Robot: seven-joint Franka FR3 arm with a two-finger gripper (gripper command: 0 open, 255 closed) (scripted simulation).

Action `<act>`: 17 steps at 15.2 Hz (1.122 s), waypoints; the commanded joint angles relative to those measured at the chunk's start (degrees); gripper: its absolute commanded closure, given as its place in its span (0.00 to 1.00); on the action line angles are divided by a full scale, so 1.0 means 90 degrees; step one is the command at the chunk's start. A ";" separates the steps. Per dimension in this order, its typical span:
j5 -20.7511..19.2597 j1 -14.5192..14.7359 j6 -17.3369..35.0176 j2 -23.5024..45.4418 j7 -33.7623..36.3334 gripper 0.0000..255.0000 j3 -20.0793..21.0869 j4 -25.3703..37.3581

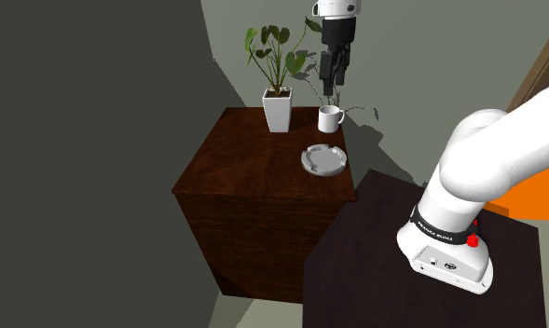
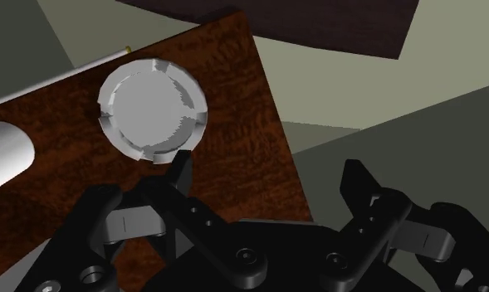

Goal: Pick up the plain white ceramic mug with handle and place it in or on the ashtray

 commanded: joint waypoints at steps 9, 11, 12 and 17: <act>-0.0482 -0.0381 0.1616 0.1394 -0.1049 0.00 -0.0903 -0.0113; -0.0514 -0.0437 0.1927 0.1760 -0.1261 0.00 -0.1079 -0.0034; -0.0519 -0.0463 0.2078 0.1951 -0.1369 0.00 -0.1165 0.0018; -0.0419 -0.0576 0.2773 0.2980 -0.1945 0.00 -0.1573 0.0399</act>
